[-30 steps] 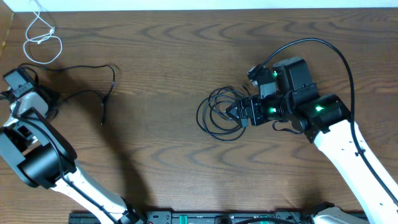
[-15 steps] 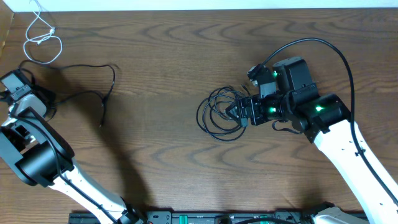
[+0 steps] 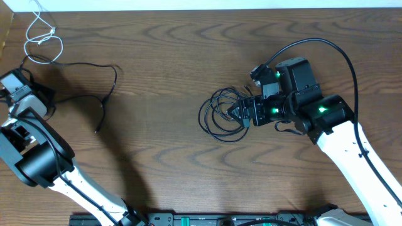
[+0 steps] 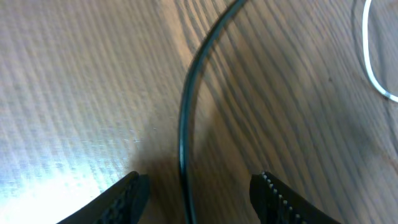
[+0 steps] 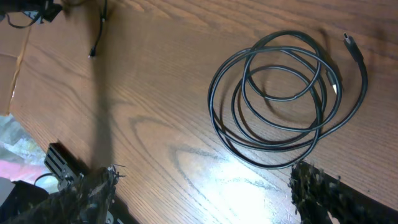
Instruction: Untangle cables
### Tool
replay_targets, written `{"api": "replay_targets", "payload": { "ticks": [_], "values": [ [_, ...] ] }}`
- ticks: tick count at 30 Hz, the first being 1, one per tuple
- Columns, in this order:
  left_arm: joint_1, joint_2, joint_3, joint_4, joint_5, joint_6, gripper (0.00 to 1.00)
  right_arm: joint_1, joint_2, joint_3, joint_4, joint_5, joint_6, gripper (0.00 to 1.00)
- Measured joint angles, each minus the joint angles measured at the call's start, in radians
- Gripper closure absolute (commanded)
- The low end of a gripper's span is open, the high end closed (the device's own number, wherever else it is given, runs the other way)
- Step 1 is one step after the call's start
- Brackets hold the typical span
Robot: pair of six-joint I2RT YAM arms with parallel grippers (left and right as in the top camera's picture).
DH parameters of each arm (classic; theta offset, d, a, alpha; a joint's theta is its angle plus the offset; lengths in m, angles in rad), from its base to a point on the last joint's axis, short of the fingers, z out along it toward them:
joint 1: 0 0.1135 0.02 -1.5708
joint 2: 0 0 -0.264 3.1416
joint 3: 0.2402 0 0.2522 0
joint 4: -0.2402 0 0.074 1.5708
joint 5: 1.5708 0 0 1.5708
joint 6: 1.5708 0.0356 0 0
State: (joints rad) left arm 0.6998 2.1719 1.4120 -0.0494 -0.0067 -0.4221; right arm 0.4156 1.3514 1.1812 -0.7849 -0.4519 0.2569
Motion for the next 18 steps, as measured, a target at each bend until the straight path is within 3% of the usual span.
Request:
{"api": "replay_targets", "payload": {
  "ticks": [4,5,6,11,14,18],
  "values": [
    [0.019,-0.058,0.0,-0.038,0.002,-0.006,0.15,0.0,0.0,0.0,0.001,0.0,0.002,0.12],
    [0.023,-0.082,0.0,-0.053,0.002,-0.007,0.12,0.0,0.0,0.0,0.002,0.001,0.003,0.07],
    [0.027,-0.115,0.0,-0.068,0.003,-0.01,0.11,0.0,0.0,0.0,0.003,0.004,0.003,0.01],
    [0.032,-0.33,0.003,-0.199,0.049,-0.044,0.06,0.0,0.001,0.0,0.003,0.086,0.052,0.01],
    [0.031,-0.436,0.01,-0.306,0.182,-0.069,0.06,0.0,0.002,0.0,0.003,0.151,0.085,0.01],
    [0.013,-0.52,0.013,-0.457,0.483,-0.076,0.06,0.0,0.002,0.0,-0.003,0.22,0.132,0.01]
  ]
}}
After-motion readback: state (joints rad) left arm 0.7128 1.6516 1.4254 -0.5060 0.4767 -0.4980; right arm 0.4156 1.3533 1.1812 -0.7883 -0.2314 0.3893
